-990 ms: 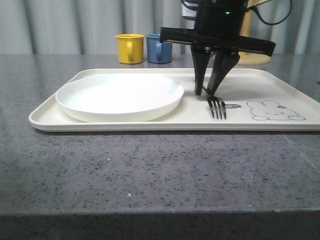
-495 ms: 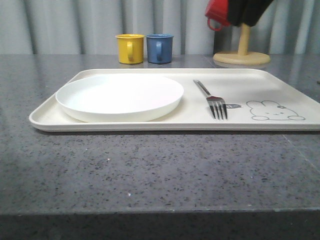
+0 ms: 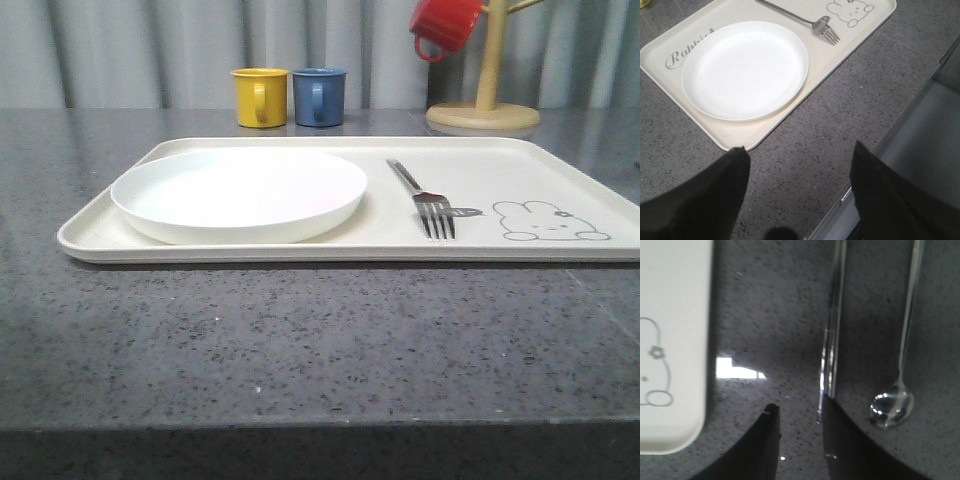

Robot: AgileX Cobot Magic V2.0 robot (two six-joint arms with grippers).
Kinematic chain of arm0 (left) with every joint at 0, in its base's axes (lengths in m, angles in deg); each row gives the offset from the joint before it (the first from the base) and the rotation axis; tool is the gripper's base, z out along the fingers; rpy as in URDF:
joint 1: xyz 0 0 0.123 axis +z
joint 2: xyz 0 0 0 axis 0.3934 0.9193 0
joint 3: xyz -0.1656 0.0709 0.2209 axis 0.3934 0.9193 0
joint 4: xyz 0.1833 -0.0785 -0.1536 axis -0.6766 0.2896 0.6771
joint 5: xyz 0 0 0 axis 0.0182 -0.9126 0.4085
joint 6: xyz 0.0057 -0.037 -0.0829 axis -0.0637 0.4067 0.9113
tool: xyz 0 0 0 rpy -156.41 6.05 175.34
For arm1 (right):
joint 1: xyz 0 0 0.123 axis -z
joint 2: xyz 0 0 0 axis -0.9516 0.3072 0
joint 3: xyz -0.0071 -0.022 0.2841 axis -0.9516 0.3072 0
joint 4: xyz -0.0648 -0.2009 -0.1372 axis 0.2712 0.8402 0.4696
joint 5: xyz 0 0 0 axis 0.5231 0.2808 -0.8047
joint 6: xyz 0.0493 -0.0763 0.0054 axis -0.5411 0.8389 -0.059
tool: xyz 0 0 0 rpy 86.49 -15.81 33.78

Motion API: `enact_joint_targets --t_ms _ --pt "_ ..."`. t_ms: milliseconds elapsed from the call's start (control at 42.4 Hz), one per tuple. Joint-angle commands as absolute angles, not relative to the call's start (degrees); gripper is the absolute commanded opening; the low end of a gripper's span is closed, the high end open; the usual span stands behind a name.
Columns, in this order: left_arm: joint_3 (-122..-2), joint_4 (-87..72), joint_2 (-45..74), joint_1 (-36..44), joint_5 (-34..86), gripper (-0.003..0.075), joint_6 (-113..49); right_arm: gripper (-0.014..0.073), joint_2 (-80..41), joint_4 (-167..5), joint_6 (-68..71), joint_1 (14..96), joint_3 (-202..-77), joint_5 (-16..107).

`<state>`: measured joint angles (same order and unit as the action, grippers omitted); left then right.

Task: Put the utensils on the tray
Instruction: 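Raise the right gripper and move it over the chopsticks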

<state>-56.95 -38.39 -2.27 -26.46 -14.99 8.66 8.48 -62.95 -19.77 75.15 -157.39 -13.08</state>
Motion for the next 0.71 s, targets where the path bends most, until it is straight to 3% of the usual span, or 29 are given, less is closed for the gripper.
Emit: enact_joint_targets --t_ms 0,212,377,683 --pt "-58.52 -38.18 -2.41 -26.88 -11.44 0.0438 9.36 0.0253 6.29 -63.24 -18.76 78.25 -156.02 -10.87" --pt "-58.52 -38.10 -2.41 -26.88 -11.44 0.0438 9.36 0.0262 9.43 -64.76 -18.76 79.65 -154.74 -8.81" --pt "-58.52 -38.06 -2.41 -26.88 -11.44 0.0438 9.36 0.0354 12.56 -64.83 -18.76 79.65 -154.82 -8.05" --pt "-58.52 -37.97 -2.41 -26.88 -11.44 0.0438 9.36 0.0295 15.19 -64.78 -18.72 79.65 -154.88 -3.90"
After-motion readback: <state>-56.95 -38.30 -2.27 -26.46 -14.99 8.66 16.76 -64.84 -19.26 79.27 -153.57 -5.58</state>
